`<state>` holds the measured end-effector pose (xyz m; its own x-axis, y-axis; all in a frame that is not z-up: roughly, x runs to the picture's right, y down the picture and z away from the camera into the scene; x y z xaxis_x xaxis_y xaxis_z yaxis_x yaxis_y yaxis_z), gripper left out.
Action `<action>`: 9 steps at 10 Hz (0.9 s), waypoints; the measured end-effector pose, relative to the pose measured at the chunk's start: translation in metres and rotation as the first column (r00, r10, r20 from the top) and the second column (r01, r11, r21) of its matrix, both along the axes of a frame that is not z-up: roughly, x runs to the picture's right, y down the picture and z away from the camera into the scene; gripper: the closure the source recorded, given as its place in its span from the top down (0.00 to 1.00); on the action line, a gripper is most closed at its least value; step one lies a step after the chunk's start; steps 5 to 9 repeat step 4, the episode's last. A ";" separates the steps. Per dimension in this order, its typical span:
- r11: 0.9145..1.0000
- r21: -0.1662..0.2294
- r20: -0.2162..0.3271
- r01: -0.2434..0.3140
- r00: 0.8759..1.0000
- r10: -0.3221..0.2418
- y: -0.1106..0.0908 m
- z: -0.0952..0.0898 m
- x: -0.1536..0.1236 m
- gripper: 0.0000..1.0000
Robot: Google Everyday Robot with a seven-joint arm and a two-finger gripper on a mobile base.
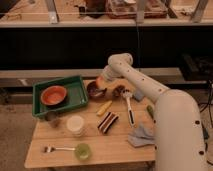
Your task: Place apple in purple bowl
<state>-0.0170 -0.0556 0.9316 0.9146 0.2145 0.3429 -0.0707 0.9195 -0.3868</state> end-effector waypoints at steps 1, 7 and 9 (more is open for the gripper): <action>1.000 -0.007 0.004 0.005 1.000 -0.005 0.000 0.000 -0.001 0.80; 0.998 -0.068 0.046 0.010 0.999 -0.007 0.001 -0.004 0.001 0.80; 0.998 -0.068 0.046 0.010 0.999 -0.007 0.001 -0.004 0.001 0.80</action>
